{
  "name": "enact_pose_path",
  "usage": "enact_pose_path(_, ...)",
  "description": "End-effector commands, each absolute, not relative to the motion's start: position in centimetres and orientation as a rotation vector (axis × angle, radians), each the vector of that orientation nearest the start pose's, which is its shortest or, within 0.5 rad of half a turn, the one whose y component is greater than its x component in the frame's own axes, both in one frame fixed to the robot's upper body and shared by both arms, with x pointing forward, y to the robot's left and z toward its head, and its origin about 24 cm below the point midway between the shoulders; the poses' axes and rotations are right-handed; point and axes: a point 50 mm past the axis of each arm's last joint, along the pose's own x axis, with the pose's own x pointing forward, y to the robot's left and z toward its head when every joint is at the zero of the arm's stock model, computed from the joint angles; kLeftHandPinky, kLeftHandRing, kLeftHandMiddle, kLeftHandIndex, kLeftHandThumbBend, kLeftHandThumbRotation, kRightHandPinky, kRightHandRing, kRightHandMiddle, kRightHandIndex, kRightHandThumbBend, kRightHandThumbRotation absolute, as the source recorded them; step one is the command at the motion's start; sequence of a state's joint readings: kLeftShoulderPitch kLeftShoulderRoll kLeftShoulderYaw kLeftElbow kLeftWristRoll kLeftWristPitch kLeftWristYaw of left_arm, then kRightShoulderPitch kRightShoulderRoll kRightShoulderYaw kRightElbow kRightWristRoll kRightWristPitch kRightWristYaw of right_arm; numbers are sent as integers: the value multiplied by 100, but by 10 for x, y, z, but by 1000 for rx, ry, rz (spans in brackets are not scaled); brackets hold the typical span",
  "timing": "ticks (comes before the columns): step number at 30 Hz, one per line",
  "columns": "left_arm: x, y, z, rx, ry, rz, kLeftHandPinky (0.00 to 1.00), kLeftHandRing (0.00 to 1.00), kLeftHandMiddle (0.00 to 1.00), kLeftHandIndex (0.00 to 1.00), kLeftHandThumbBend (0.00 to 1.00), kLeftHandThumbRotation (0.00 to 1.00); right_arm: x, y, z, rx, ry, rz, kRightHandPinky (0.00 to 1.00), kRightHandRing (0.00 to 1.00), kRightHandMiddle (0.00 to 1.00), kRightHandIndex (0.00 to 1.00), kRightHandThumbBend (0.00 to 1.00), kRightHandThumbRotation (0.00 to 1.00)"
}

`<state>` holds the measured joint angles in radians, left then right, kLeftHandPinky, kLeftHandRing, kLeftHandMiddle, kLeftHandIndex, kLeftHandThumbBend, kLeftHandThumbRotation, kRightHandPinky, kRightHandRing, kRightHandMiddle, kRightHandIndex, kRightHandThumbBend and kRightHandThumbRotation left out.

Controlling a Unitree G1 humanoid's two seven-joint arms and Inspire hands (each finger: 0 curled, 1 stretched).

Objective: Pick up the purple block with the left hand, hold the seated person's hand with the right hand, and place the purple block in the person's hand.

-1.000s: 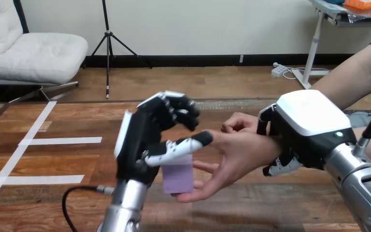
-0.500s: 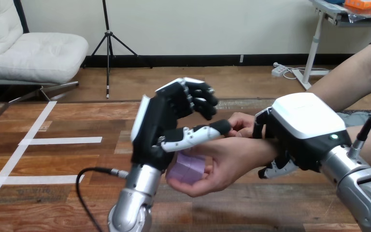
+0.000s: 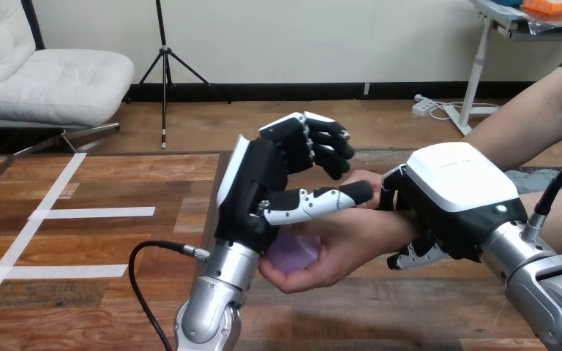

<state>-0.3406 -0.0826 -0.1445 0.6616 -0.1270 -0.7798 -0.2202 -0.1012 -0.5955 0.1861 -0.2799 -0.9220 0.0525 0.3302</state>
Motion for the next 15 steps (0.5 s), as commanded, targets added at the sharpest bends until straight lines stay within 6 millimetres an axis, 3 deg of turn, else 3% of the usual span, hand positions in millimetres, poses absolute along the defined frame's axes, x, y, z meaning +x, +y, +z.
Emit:
enact_pose_path(1, 289, 43, 75, -225, -514, -424, 40, 45, 49, 50, 88, 8, 270, -182, 138, -1558, -210, 228, 31, 40, 51, 49, 73, 0)
enact_pose_path(15, 286, 41, 70, -219, -501, -426, 41, 45, 50, 50, 87, 9, 268, -182, 137, -1522, -195, 224, 32, 41, 51, 50, 71, 0)
